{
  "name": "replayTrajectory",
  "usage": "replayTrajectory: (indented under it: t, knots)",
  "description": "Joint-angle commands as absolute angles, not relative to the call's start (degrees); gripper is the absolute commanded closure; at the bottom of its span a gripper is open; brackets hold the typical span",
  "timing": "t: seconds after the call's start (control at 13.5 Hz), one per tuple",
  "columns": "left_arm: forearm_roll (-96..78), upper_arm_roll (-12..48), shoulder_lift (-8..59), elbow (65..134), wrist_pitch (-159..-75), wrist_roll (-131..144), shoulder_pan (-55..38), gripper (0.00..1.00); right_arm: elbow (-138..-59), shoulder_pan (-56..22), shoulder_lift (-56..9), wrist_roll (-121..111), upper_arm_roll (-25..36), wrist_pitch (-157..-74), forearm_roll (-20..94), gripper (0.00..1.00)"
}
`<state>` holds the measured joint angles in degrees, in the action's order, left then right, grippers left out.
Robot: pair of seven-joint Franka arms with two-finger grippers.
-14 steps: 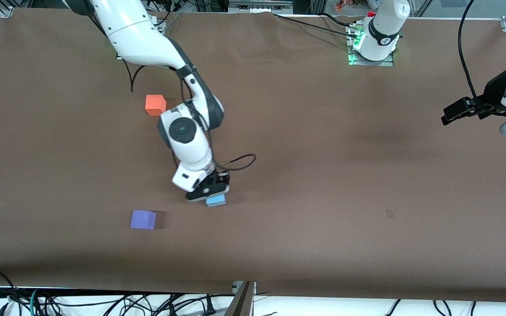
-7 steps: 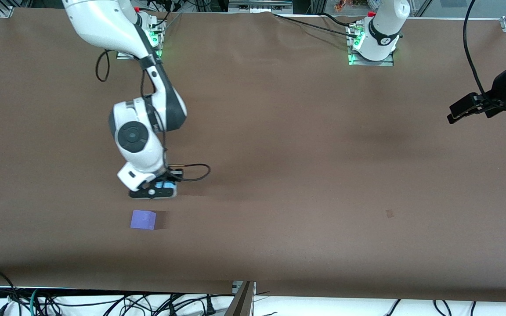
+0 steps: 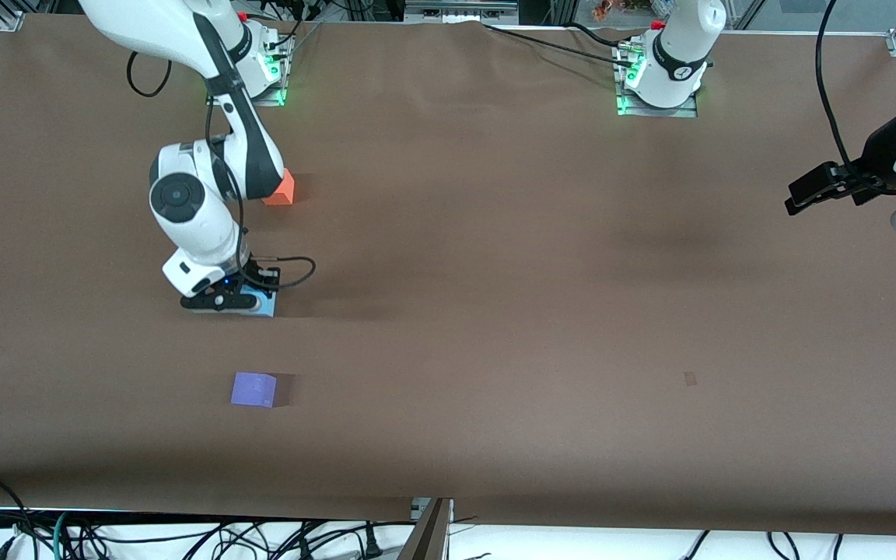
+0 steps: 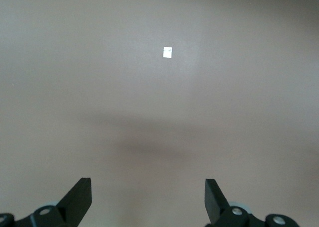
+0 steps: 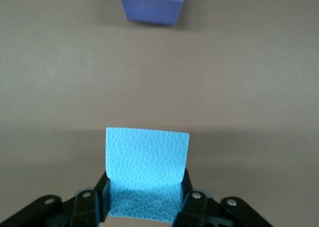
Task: Place blue block between orange and purple blocks
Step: 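Lower the blue cube between the orange and purple cubes, open the right gripper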
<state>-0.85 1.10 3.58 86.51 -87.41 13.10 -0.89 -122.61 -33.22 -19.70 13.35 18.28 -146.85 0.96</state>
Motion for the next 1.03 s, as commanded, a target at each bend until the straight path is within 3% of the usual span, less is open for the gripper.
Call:
replayTrajectory:
  t: [0.0, 0.37, 0.44, 0.59, 0.74, 0.96]
  knots:
    - [0.44, 1.93, 4.04, 85.17, -86.31, 13.62, -1.14, 0.00, -132.26, -33.57, -14.77, 11.78, 18.19, -154.49, 1.85, 0.91]
    - [0.44, 1.93, 4.04, 85.25, -86.40, 13.54, -1.14, 0.00, -135.44, -33.57, -16.17, 10.72, 18.19, -161.36, 1.85, 0.88]
    - [0.44, 1.93, 4.04, 85.25, -86.40, 13.54, -1.06, 0.00, -135.61, -33.57, -16.43, 10.72, 18.19, -161.63, 1.85, 0.76]
    - [0.44, 1.93, 4.04, 85.17, -86.40, 13.62, -1.06, 0.00, -135.35, -33.57, -16.44, 10.55, 18.19, -161.28, 1.85, 0.01]
    - [0.53, 1.93, 4.04, 85.17, -86.40, 13.62, -1.14, 0.00, -133.43, -33.57, -15.56, 10.11, 18.19, -158.93, 1.76, 0.00]
    - [0.53, 1.93, 4.04, 85.17, -86.40, 13.62, -1.14, 0.00, -124.23, -33.57, -14.85, 7.49, 19.33, -145.07, 1.76, 0.00]
